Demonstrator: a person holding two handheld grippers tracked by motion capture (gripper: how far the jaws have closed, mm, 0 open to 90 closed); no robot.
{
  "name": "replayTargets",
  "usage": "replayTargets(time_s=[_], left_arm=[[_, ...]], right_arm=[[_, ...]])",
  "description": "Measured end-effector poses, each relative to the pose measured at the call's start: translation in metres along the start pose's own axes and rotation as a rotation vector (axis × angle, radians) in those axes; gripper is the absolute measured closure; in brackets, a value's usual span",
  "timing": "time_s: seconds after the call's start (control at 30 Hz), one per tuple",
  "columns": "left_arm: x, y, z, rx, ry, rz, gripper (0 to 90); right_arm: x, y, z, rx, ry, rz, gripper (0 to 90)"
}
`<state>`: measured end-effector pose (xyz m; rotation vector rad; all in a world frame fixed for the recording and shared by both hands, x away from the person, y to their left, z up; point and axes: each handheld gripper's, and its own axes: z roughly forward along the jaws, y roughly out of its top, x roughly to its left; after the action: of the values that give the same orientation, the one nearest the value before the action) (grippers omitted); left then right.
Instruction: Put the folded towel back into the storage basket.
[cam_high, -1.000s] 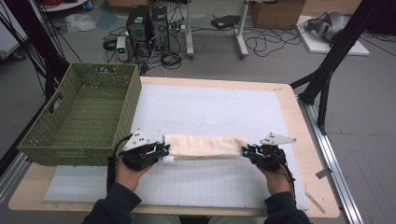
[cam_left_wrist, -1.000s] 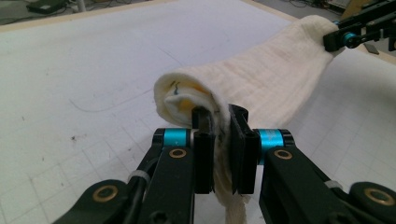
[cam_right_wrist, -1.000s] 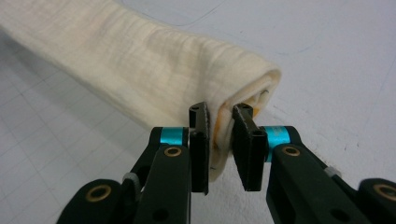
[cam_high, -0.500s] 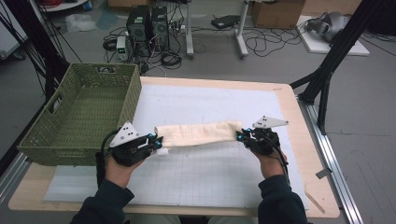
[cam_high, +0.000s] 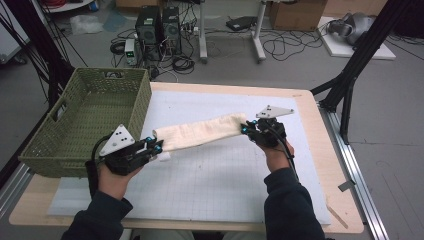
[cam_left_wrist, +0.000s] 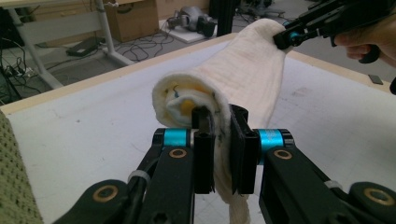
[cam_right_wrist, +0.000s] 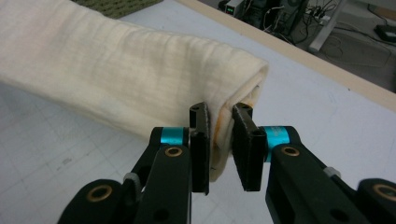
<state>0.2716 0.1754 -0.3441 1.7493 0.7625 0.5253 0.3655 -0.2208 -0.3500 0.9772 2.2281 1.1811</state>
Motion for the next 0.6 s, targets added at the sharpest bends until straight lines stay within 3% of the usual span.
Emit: replayTargets(time_s=[0.6], left_arm=[[0.016, 0.006, -0.043, -0.04, 0.063, 0.012, 81.4]], right_arm=[[0.023, 0.064, 0.036, -0.03, 0.027, -0.084, 78.3]])
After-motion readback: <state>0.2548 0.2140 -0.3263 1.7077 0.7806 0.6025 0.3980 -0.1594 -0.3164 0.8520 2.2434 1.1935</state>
